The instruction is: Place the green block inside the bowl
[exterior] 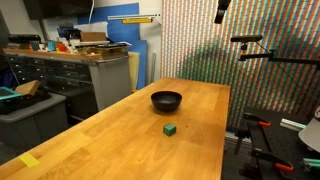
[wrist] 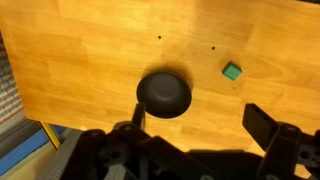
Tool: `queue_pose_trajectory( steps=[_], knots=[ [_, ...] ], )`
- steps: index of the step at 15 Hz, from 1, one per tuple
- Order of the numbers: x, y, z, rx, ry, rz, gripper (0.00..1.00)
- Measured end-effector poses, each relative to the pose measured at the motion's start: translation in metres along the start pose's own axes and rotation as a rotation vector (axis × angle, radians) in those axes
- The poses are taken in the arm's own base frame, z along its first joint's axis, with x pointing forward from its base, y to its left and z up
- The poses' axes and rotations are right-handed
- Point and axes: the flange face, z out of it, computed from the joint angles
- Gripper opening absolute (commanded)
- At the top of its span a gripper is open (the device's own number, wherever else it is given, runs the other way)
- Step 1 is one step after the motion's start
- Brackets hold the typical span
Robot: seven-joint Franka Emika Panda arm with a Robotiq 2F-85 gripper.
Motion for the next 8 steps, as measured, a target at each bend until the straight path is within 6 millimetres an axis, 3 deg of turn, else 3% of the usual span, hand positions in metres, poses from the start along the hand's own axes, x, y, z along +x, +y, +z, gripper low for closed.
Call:
queue_pose_trajectory(
  steps=[8],
  knots=[
    [0.0021, 0.0014, -0.0085, -0.002, 0.019, 0.003, 1.00]
  ],
)
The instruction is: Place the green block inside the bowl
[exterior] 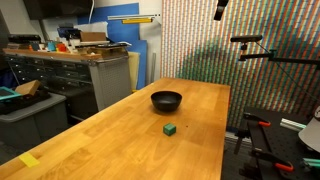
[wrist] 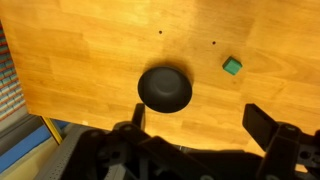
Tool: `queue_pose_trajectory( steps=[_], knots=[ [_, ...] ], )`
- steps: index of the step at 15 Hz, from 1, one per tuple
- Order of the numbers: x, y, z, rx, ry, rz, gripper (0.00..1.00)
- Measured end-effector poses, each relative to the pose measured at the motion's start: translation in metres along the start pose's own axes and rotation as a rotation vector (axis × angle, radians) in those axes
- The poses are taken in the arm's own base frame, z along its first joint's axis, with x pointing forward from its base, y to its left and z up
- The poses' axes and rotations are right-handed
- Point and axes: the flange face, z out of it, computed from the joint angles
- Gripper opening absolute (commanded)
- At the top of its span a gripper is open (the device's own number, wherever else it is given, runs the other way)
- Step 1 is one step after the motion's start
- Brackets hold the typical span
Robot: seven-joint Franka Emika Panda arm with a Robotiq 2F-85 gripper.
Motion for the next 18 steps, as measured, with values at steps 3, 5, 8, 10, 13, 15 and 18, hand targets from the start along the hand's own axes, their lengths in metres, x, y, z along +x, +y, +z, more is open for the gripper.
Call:
queue_pose_trajectory(
  steps=[3, 5, 8, 10, 13, 15, 18],
  knots=[
    [0.000, 0.000, 0.001, 0.000, -0.002, 0.000, 1.00],
    [0.000, -0.001, 0.005, 0.001, -0.007, 0.003, 1.00],
    [0.006, -0.007, 0.016, -0.001, 0.009, 0.027, 1.00],
    [0.013, -0.016, 0.029, -0.004, 0.021, 0.044, 1.00],
    [0.028, -0.037, 0.055, -0.006, 0.022, 0.074, 1.00],
    [0.039, -0.051, 0.077, -0.002, 0.013, 0.097, 1.00],
    [0.055, -0.065, 0.108, 0.011, -0.010, 0.153, 1.00]
  ],
)
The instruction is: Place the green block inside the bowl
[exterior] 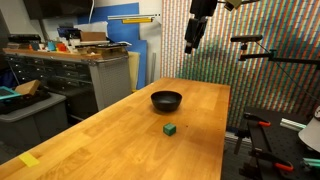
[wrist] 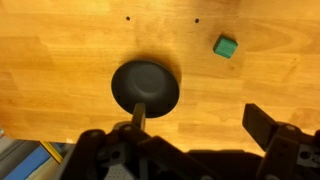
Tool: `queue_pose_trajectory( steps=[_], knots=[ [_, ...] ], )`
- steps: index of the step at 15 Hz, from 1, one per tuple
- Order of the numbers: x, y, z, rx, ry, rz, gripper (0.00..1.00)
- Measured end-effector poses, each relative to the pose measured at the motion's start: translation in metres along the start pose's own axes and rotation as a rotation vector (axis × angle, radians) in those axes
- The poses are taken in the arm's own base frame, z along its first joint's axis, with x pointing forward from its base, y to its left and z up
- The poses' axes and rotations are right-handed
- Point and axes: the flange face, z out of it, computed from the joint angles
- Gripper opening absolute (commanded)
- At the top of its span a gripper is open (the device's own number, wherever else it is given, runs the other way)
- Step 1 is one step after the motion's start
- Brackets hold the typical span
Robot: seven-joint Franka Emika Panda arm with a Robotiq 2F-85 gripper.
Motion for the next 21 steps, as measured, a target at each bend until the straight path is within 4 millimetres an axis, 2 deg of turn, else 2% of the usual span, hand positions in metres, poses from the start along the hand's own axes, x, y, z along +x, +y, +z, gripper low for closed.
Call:
queue_pose_trajectory(
  steps=[6, 11, 18, 21],
  knots=[
    [0.026, -0.022, 0.059, 0.030, -0.069, 0.114, 1.00],
    [0.044, -0.050, 0.109, 0.069, -0.084, 0.185, 1.00],
    [0.040, -0.105, 0.173, 0.101, -0.112, 0.293, 1.00],
    [0.035, -0.116, 0.196, 0.069, -0.110, 0.338, 1.00]
  ],
)
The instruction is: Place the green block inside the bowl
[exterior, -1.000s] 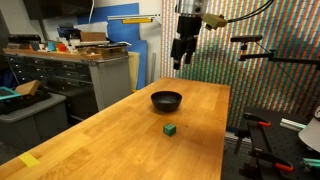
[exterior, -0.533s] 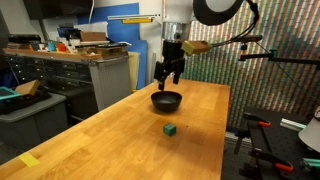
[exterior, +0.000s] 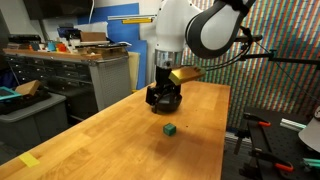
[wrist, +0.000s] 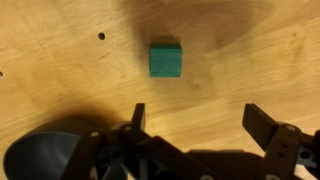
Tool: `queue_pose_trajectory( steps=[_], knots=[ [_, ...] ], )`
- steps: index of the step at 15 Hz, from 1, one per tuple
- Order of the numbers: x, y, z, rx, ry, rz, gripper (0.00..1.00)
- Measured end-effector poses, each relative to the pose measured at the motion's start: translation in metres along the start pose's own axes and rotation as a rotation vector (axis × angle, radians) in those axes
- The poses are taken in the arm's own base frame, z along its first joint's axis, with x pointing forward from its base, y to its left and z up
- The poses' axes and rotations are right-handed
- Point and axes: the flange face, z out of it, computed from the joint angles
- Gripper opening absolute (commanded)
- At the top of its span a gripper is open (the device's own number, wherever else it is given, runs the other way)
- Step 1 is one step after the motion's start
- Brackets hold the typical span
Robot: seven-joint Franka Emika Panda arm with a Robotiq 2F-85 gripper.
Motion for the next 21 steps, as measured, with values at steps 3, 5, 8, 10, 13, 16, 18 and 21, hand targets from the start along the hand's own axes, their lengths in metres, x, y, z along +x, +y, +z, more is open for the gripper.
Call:
queue_pose_trajectory(
  steps=[3, 5, 8, 10, 13, 16, 18, 21],
  knots=[
    [-0.002, 0.004, 0.020, -0.038, -0.005, 0.048, 1.00],
    [-0.003, 0.007, 0.031, -0.052, -0.014, 0.074, 1.00],
    [-0.006, 0.010, 0.048, -0.063, -0.030, 0.092, 1.00],
    [-0.010, 0.010, 0.060, -0.068, -0.043, 0.100, 1.00],
    [-0.017, 0.010, 0.079, -0.071, -0.069, 0.116, 1.00],
    [-0.023, 0.010, 0.096, -0.072, -0.089, 0.130, 0.74],
    [-0.024, 0.009, 0.103, -0.076, -0.091, 0.127, 0.58],
    [-0.023, 0.003, 0.102, -0.069, -0.072, 0.116, 0.35]
  ],
)
